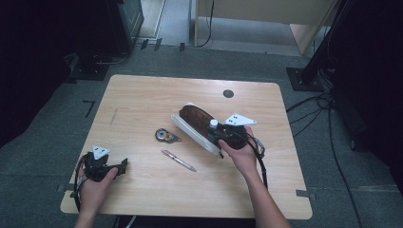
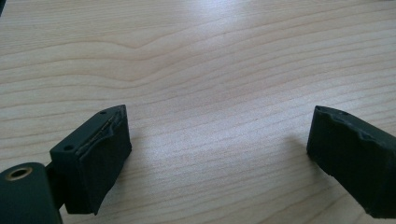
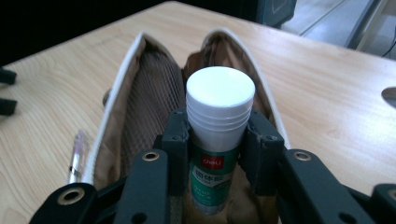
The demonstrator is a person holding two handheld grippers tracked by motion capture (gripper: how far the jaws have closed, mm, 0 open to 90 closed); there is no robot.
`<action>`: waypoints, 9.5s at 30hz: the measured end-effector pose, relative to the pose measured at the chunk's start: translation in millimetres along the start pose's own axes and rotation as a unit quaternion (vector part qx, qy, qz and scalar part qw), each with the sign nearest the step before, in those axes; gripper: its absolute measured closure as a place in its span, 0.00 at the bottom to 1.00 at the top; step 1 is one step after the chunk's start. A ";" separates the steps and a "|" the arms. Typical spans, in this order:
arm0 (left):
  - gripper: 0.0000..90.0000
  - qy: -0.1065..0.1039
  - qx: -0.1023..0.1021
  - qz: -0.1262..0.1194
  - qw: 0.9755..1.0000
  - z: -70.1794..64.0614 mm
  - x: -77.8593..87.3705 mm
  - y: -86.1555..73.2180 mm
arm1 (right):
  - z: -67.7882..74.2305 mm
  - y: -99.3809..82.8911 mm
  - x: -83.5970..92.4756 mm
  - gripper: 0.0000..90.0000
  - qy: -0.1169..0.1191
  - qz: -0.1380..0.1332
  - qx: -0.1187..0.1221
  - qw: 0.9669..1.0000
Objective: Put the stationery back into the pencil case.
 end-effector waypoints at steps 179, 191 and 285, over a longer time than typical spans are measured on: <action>0.07 -0.006 -0.006 0.000 1.000 -1.2 0.1 0.0 | 99.1 -19.5 10.3 0.91 0.068 0.029 0.053 0.996; 0.07 -0.006 -0.005 0.000 1.000 -1.4 0.1 0.0 | 87.2 9.7 31.5 0.91 0.062 0.000 0.052 0.997; 0.07 -0.005 -0.005 0.000 1.000 -1.3 0.1 0.0 | -2.1 -21.4 -22.7 0.90 0.015 0.105 0.007 0.994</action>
Point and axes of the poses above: each handheld gripper's, and its own axes: x roughly backward along the jaws, y roughly out of its top, z roughly to its left, the point moved 5 cm from there along -x, roughly forward along the jaws, and after that the axes turned 3 degrees about z, right-handed, at the moved point
